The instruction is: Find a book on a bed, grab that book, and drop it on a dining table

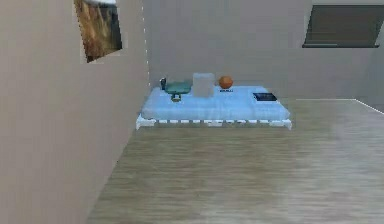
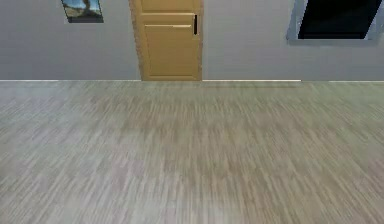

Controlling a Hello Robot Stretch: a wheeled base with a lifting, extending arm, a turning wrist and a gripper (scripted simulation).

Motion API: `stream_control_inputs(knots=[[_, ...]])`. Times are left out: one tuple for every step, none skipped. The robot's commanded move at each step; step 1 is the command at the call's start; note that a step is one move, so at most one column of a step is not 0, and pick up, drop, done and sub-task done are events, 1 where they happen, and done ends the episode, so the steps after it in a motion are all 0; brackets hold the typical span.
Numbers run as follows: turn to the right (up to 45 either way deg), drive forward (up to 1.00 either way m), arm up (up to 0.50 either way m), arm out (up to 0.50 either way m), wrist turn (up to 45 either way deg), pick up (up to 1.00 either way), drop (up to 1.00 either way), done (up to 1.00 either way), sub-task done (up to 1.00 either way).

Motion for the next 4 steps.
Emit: stream_control_inputs(knots=[[45.0, 0.00, 0.00, 0.00, 0.0, 0.00, 0.00, 0.00, 0.00], [42.0, 0.00, 0.00, 0.00, 0.0, 0.00, 0.00, 0.00, 0.00], [0.0, 0.20, 0.00, 0.00, 0.0, 0.00, 0.00, 0.00, 0.00], [-45.0, 0.00, 0.00, 0.00, 0.0, 0.00, 0.00, 0.00, 0.00]])
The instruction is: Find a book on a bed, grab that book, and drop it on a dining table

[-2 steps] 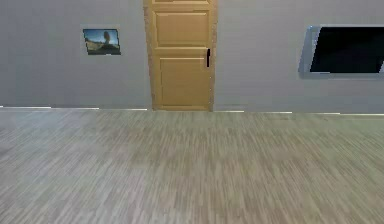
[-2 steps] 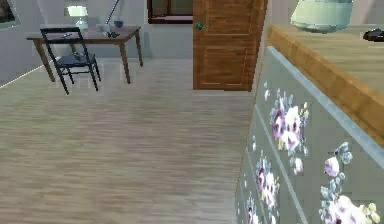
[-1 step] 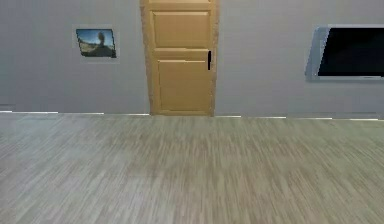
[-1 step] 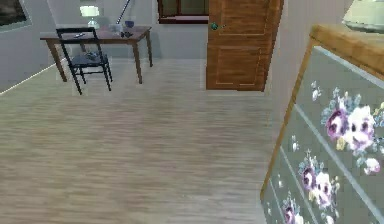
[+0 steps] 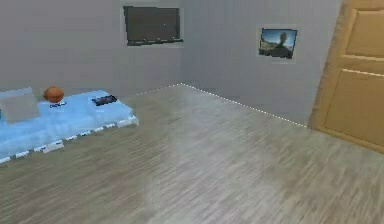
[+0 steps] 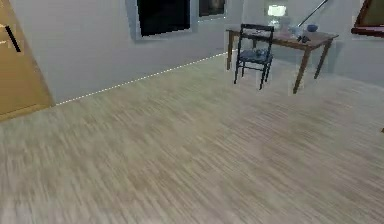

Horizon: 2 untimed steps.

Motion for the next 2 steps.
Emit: stream_control_inputs(knots=[[-36.0, 0.00, 0.00, 0.00, 0.0, 0.00, 0.00, 0.00, 0.00], [0.0, 0.45, 0.00, 0.00, 0.0, 0.00, 0.00, 0.00, 0.00]])
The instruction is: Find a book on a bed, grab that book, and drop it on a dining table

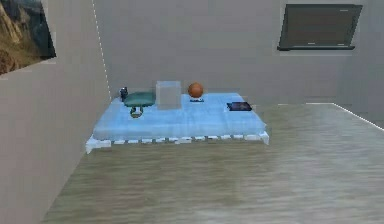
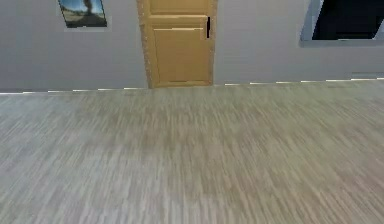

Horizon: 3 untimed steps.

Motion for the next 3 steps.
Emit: stream_control_inputs(knots=[[-6.0, 0.00, 0.00, 0.00, 0.0, 0.00, 0.00, 0.00, 0.00], [0.0, 1.00, 0.00, 0.00, 0.0, 0.00, 0.00, 0.00, 0.00], [-6.0, 0.00, 0.00, 0.00, 0.0, 0.00, 0.00, 0.00, 0.00]])
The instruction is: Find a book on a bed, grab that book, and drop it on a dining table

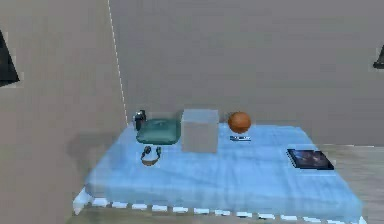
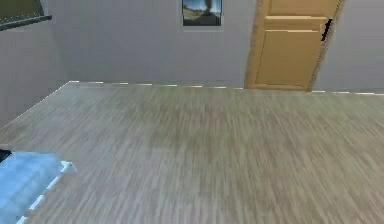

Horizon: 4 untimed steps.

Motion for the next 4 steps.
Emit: stream_control_inputs(knots=[[0.0, 0.35, 0.00, 0.00, 0.0, 0.00, 0.00, 0.00, 0.00], [45.0, 0.00, 0.00, 0.00, 0.0, 0.00, 0.00, 0.00, 0.00], [42.0, 0.00, 0.00, 0.00, 0.0, 0.00, 0.00, 0.00, 0.00], [0.0, 1.00, 0.00, 0.00, 0.0, 0.00, 0.00, 0.00, 0.00]])
